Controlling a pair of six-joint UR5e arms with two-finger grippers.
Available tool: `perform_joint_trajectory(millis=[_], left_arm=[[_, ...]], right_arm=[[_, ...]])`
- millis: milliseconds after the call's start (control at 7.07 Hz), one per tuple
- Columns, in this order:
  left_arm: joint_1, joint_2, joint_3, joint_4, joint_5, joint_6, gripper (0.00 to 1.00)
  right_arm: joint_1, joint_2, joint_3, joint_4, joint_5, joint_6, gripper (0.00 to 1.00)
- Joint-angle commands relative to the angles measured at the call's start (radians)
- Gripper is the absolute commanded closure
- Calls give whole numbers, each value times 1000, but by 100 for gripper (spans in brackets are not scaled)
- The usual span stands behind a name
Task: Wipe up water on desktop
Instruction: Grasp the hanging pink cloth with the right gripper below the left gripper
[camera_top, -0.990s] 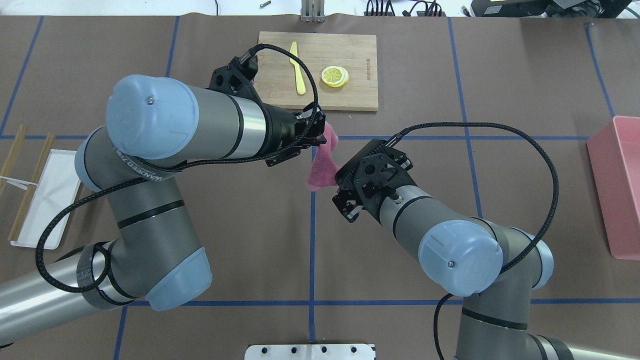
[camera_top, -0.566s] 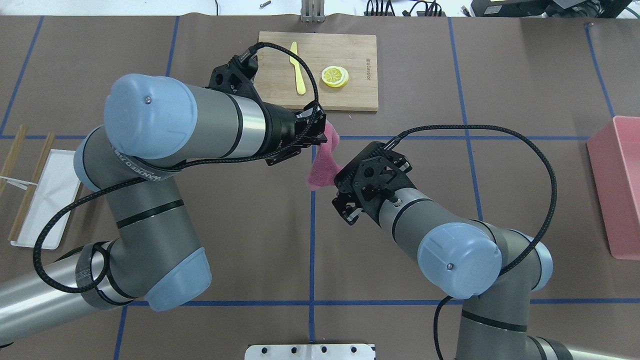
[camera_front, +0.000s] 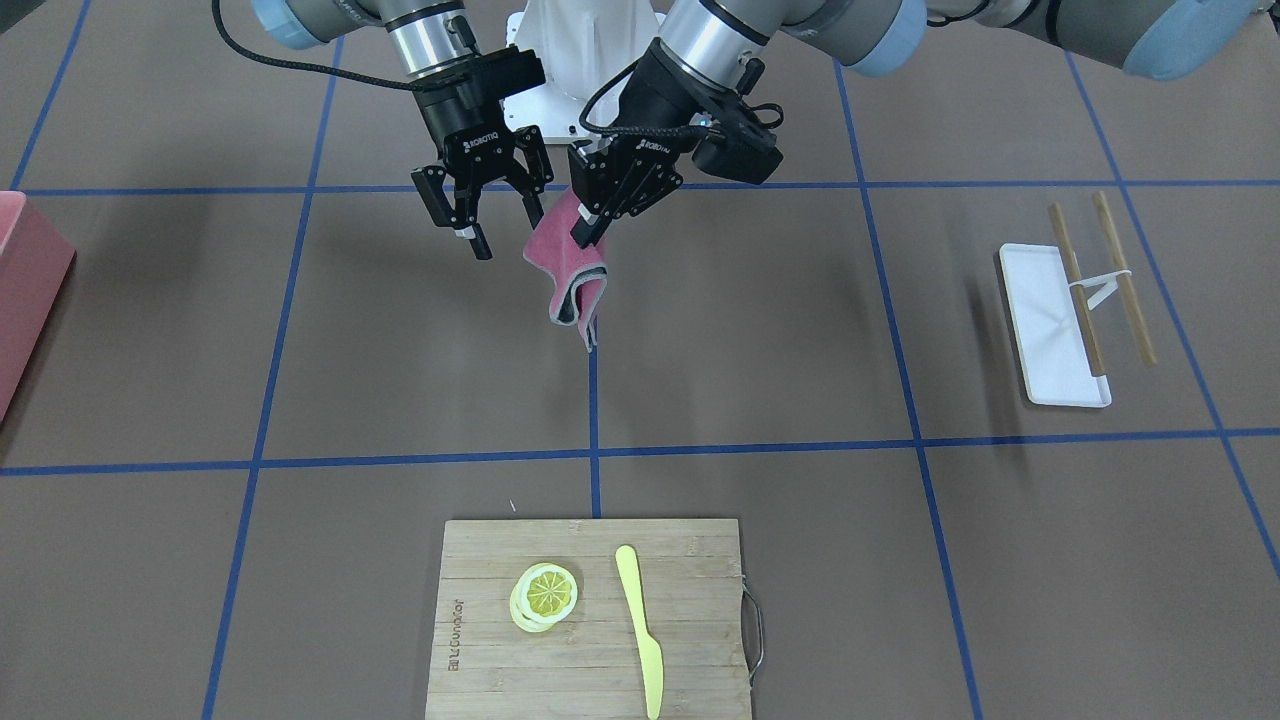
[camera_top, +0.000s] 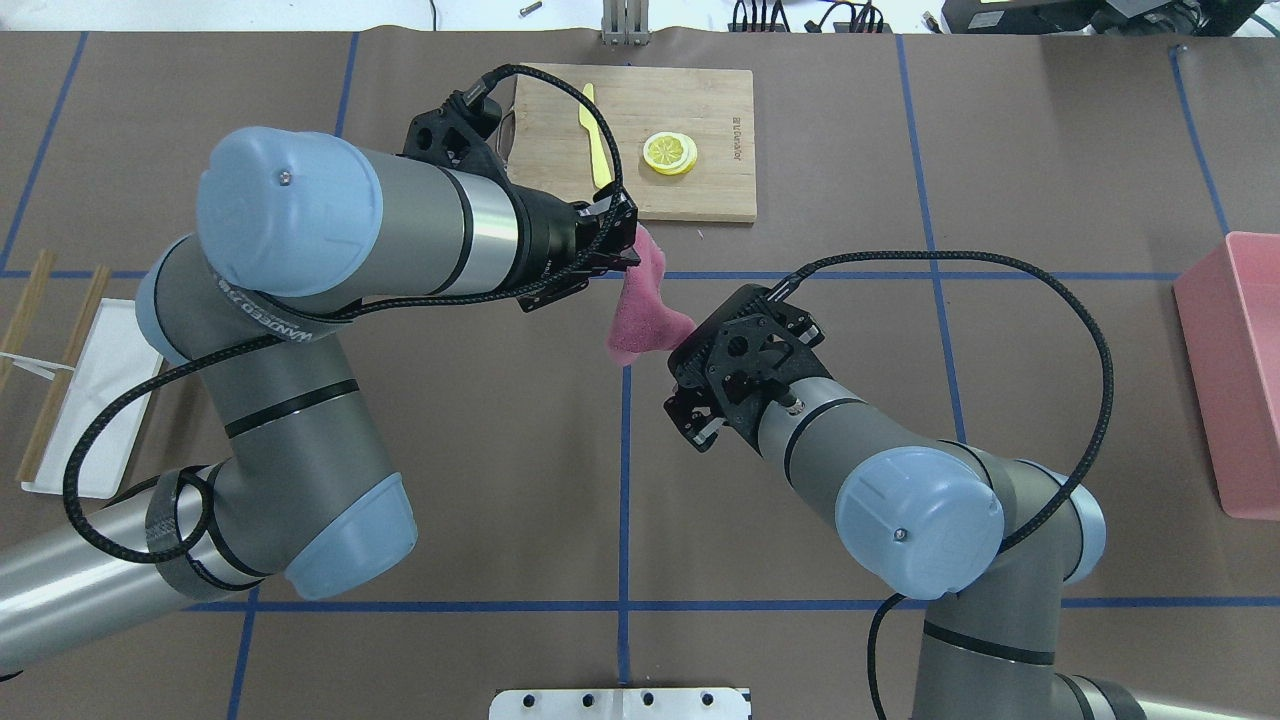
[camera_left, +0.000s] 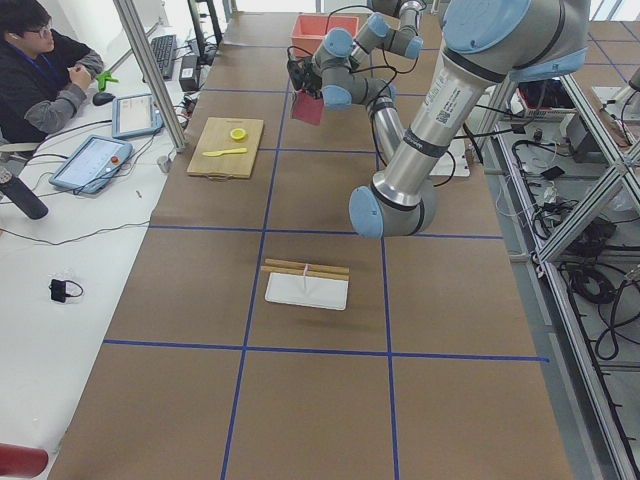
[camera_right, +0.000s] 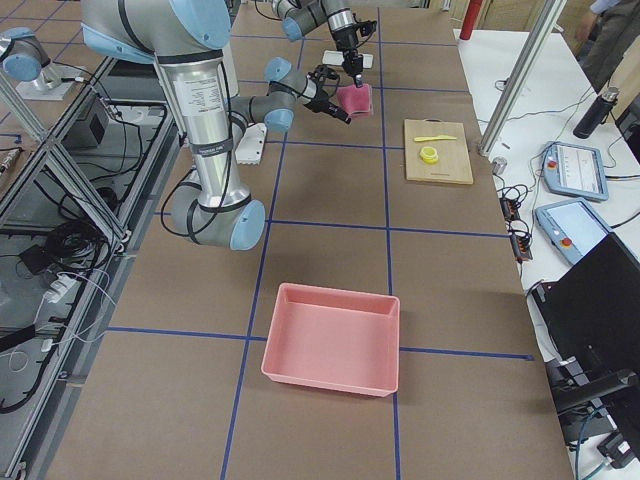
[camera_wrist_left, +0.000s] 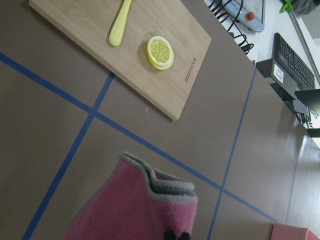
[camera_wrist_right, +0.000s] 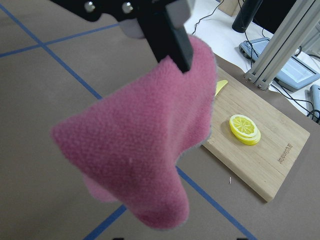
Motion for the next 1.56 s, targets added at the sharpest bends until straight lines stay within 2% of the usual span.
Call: perform_joint_trajectory(millis=[0, 707, 849, 990, 1415], left_arm=[[3, -4, 4, -1, 0, -9, 100], [32, -7, 5, -7, -2, -14, 100], [33, -7, 5, -7, -2, -14, 100], [33, -5, 5, -7, -2, -12, 100], [34, -5, 5, -7, -2, -14, 100]], right_arm=[[-5, 2, -1, 0, 0, 0, 24], [-5, 7, -4, 0, -3, -3, 30], [-5, 7, -4, 0, -12, -3, 35], [-5, 7, -4, 0, -17, -9, 49], [-3, 8, -3, 1, -17, -9, 100]])
